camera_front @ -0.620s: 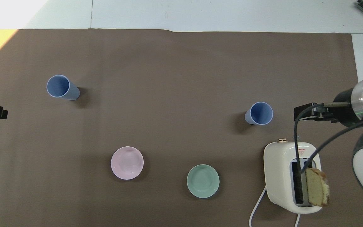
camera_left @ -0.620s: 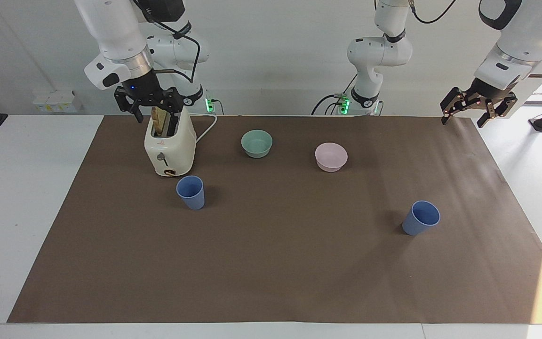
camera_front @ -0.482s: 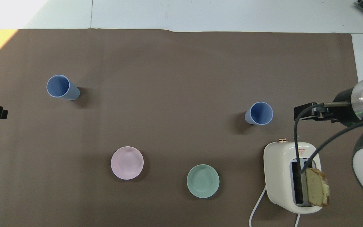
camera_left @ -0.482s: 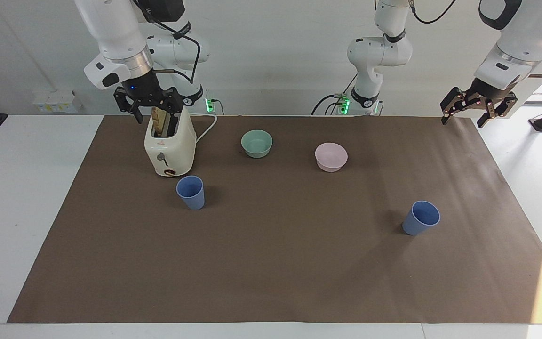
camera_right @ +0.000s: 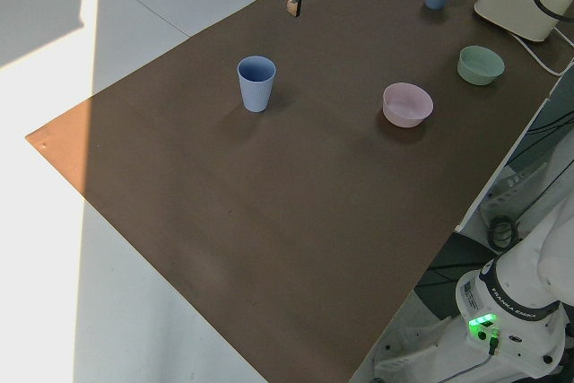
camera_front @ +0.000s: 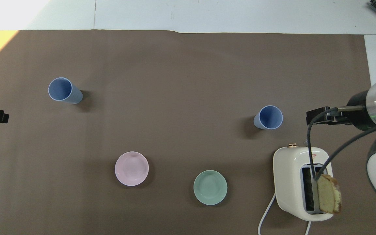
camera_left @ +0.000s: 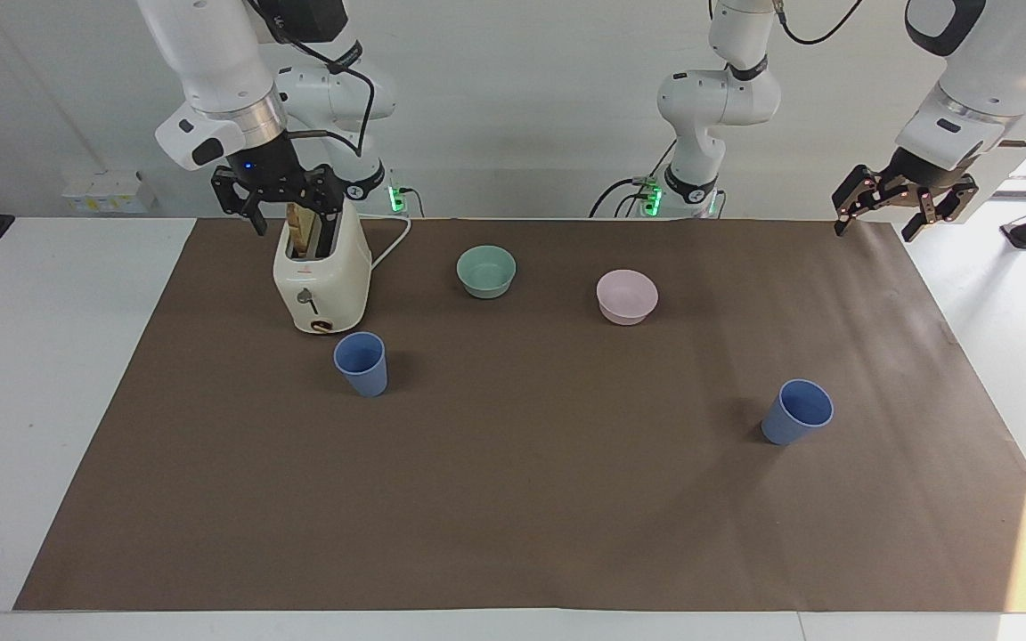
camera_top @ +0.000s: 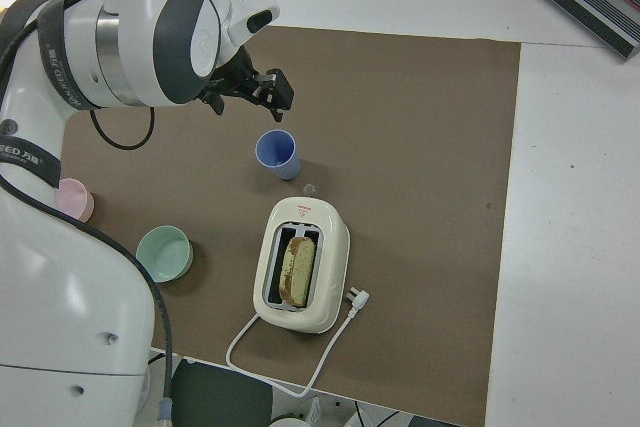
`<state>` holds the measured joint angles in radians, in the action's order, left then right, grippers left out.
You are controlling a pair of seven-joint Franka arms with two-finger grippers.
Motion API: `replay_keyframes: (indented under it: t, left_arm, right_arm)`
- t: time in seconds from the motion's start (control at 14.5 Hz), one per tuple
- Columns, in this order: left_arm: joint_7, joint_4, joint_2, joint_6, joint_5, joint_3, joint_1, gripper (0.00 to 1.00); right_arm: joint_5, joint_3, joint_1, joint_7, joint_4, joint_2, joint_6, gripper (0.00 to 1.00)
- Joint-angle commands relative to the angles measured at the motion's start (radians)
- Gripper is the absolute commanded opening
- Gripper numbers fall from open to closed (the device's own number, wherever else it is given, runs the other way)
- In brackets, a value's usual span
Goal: Stack blue cups with both arms
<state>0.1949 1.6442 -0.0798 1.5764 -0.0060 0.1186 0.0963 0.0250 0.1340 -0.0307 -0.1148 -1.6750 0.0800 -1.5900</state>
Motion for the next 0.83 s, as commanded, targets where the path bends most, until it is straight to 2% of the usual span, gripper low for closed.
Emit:
replay_keyframes:
  t: [0.0,0.76]
  left_arm:
    - [-0.005,0.006,-0.014,0.004,-0.011,-0.001,-0.001,1.00]
    - [-0.005,0.006,-0.014,0.004,-0.011,-0.001,-0.001,1.00]
  right_arm:
    - [-0.002,0.006,-0.018,0.029,-0.023,0.017,-0.036,1.00]
    - [-0.002,0.006,-0.031,0.027,-0.032,0.024,-0.027,1.00]
